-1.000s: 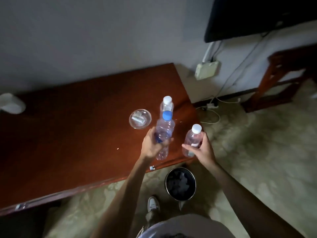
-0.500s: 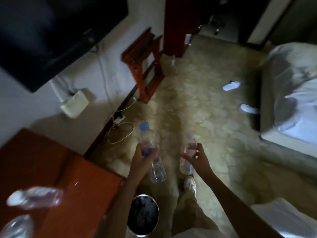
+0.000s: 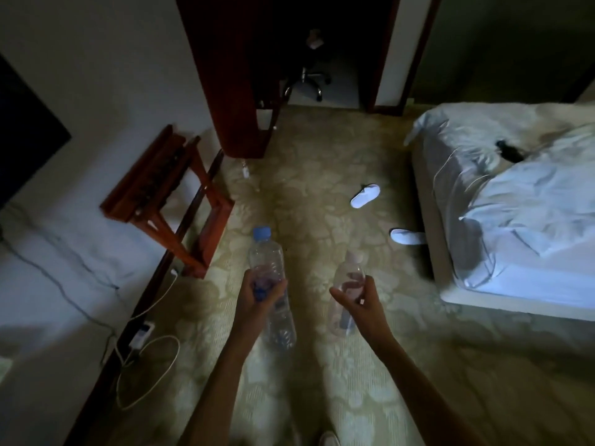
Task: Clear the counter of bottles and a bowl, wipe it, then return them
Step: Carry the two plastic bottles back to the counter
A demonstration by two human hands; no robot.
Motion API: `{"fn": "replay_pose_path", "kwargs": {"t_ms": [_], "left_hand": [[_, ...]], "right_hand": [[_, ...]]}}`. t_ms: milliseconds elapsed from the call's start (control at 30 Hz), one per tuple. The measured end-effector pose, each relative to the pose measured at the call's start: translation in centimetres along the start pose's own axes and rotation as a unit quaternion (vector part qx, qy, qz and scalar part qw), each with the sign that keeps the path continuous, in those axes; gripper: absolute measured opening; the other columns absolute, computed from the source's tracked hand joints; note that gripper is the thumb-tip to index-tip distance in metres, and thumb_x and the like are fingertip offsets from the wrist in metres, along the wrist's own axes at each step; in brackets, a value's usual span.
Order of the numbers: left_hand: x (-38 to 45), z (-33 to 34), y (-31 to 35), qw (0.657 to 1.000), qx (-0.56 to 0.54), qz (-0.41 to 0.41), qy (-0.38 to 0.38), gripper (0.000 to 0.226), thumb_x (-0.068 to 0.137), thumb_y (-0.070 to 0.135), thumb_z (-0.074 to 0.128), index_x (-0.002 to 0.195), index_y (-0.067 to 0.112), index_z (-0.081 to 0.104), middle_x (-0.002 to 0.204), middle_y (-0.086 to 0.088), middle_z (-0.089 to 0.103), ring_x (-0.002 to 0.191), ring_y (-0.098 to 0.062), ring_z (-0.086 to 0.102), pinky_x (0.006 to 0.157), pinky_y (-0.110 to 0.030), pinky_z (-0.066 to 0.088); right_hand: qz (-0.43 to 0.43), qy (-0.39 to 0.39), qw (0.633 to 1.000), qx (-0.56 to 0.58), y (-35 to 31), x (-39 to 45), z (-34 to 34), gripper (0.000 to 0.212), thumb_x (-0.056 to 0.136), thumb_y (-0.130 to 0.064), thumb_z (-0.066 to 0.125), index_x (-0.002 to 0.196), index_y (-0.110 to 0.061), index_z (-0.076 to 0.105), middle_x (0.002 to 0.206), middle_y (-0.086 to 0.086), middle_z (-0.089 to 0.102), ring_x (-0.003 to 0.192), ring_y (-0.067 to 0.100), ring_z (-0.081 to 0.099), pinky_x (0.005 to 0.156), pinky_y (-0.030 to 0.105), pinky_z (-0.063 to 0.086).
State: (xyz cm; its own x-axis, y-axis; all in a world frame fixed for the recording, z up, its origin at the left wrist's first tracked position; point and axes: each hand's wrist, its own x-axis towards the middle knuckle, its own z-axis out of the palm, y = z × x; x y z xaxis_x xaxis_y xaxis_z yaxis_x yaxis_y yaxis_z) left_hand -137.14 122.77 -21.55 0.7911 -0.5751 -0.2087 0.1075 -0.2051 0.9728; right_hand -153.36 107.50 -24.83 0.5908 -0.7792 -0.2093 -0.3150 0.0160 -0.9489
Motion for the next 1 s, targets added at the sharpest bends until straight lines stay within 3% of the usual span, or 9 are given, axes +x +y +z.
{"fn": "replay_pose_path", "kwargs": {"t_ms": [167,233,333,533,733,867,1000], "left_hand": [[11.2,3.1,3.0,0.999,0.007,0.032,-0.041,0.042,0.082,0.009,0.074,0.117,0.024,0.057,0.105,0.005,0.066,0.087,0.008,0.066,0.073,-0.011,0.053],[16.1,4.0,3.5,0.998,0.012,0.026,-0.047,0.044,0.075,0.022,0.081,0.112,0.029,0.057,0.104,0.005,0.067,0.088,0.002,0.068,0.073,-0.015,0.055],[25.0,5.2,4.6,0.998,0.017,0.026,-0.063,0.066,0.060,0.050,0.077,0.119,0.028,0.056,0.110,0.007,0.068,0.095,-0.002,0.068,0.076,-0.015,0.055],[43.0,7.6,11.1,0.995,-0.011,0.035,-0.095,0.047,0.084,0.010,0.073,0.126,0.016,0.054,0.112,0.003,0.065,0.094,0.000,0.067,0.066,-0.010,0.052],[57.1,10.3,16.5,0.994,-0.039,0.031,-0.100,0.051,0.084,0.015,0.073,0.131,0.016,0.052,0.116,-0.002,0.066,0.097,-0.008,0.068,0.069,-0.014,0.054],[65.9,13.3,16.1,0.994,-0.035,-0.003,-0.106,0.044,0.083,0.018,0.074,0.123,0.021,0.057,0.112,-0.002,0.068,0.090,-0.005,0.070,0.068,-0.017,0.055],[76.4,16.6,16.0,0.994,-0.016,-0.035,-0.106,0.049,0.080,0.022,0.077,0.124,0.023,0.056,0.114,-0.001,0.068,0.099,-0.015,0.070,0.073,-0.020,0.056]], "right_hand": [[-0.008,0.022,0.999,0.029,-2.3,10.6,0.2,0.053,0.078,-0.032,0.078,0.122,-0.021,0.050,0.105,-0.003,0.066,0.087,0.003,0.067,0.068,0.016,0.054],[0.000,0.024,0.999,0.035,-2.9,15.2,0.9,0.052,0.077,-0.033,0.077,0.121,-0.023,0.051,0.105,-0.005,0.065,0.086,0.000,0.066,0.068,0.017,0.053],[0.000,0.037,0.998,0.048,-4.9,23.3,2.0,0.051,0.076,-0.035,0.077,0.119,-0.022,0.052,0.103,-0.003,0.066,0.087,0.009,0.067,0.071,0.021,0.053],[-0.007,0.074,0.996,0.043,-12.7,39.4,2.7,0.053,0.079,-0.036,0.074,0.124,-0.019,0.050,0.110,-0.002,0.063,0.094,0.007,0.064,0.066,0.015,0.048],[0.004,0.111,0.992,0.067,-16.8,51.7,2.2,0.050,0.080,-0.034,0.074,0.123,-0.022,0.051,0.108,-0.004,0.064,0.095,0.008,0.064,0.071,0.018,0.048],[0.046,0.115,0.988,0.089,-16.2,61.1,2.5,0.047,0.078,-0.033,0.076,0.116,-0.018,0.053,0.106,0.002,0.068,0.094,0.013,0.067,0.066,0.017,0.050],[0.056,0.101,0.989,0.093,-16.3,73.9,2.6,0.055,0.078,-0.037,0.075,0.122,-0.016,0.051,0.108,0.001,0.066,0.093,0.010,0.066,0.066,0.016,0.050]]}}
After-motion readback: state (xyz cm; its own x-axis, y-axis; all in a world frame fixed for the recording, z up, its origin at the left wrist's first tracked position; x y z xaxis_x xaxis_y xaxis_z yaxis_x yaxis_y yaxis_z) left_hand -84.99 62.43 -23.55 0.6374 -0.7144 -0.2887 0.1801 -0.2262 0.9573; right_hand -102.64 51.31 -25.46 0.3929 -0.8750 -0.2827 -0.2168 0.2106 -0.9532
